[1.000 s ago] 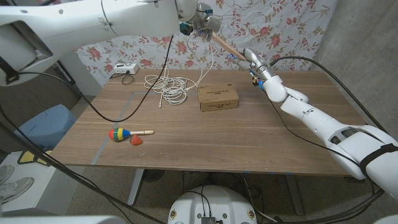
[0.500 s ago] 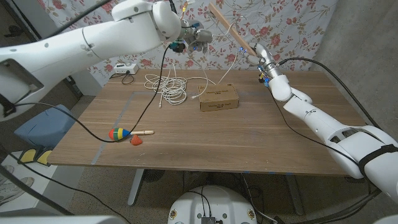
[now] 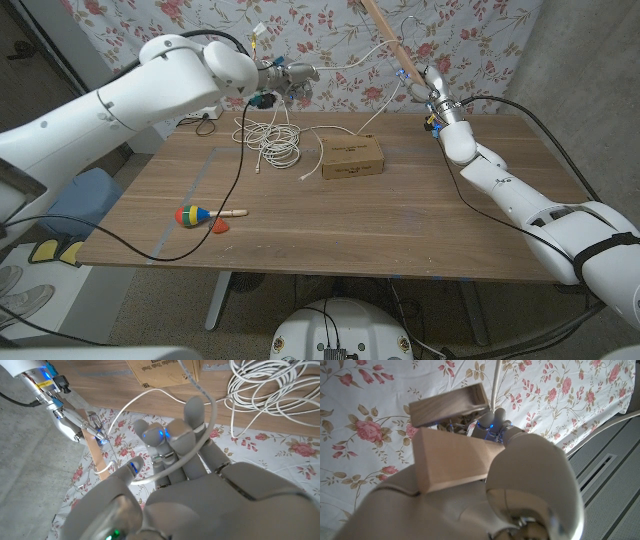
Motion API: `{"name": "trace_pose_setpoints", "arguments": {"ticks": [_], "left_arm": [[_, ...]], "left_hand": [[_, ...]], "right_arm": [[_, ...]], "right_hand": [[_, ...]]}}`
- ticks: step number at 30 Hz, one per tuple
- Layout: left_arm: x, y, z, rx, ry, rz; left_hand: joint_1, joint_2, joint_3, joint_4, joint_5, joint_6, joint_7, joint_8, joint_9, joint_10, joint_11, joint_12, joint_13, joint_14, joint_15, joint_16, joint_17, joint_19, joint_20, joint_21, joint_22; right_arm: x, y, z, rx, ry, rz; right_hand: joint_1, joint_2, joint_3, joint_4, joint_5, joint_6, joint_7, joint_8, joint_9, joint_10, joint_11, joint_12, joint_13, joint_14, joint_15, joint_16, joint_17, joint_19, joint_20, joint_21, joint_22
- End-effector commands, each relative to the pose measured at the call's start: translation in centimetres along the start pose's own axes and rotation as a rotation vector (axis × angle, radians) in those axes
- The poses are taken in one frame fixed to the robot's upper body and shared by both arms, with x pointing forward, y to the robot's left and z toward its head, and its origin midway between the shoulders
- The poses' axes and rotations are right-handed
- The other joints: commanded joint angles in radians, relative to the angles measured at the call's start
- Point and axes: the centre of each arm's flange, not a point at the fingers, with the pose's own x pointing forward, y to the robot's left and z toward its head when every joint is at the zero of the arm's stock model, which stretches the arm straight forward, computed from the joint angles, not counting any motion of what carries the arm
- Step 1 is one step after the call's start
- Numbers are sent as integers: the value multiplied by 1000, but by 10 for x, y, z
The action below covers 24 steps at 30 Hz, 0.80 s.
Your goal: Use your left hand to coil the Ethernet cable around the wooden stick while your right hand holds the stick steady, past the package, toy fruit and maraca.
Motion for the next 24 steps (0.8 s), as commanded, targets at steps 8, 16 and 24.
{"name": "trace_pose_setpoints", "arguments": {"ticks": [8,16,24], "left_arm": [[3,28,-80,-176,80,130],[14,42,-81,-177,68,134],[32,46,-67,-156,38,95]], "left_hand": [[10,30,-2,-5,-76,79,57,17,-6,37,-28,50,-65,-4,-2,32,-21,-2,0,8,-7],[9,32,-6,-5,-101,85,54,24,-11,35,-28,78,-93,-5,-1,48,-32,0,-2,11,-11],[19,55,3,-11,-130,110,48,27,-40,33,-25,111,-112,-2,-2,66,-45,9,-7,13,-18]], "right_arm": [[-7,-18,24,237,-165,175],[-23,-18,63,225,-315,303],[-34,-16,98,210,-441,405]], "right_hand": [[9,15,7,-7,6,13,-3,-6,0,-4,6,-5,3,-9,-70,0,3,-11,-114,-13,-2],[9,15,8,-7,7,14,-2,-6,0,-6,9,-5,4,-12,-70,-2,2,-12,-112,-18,-2],[9,15,9,-6,8,14,-1,-8,-1,-4,10,-6,0,-14,-70,-3,2,-13,-112,-22,-1]]}}
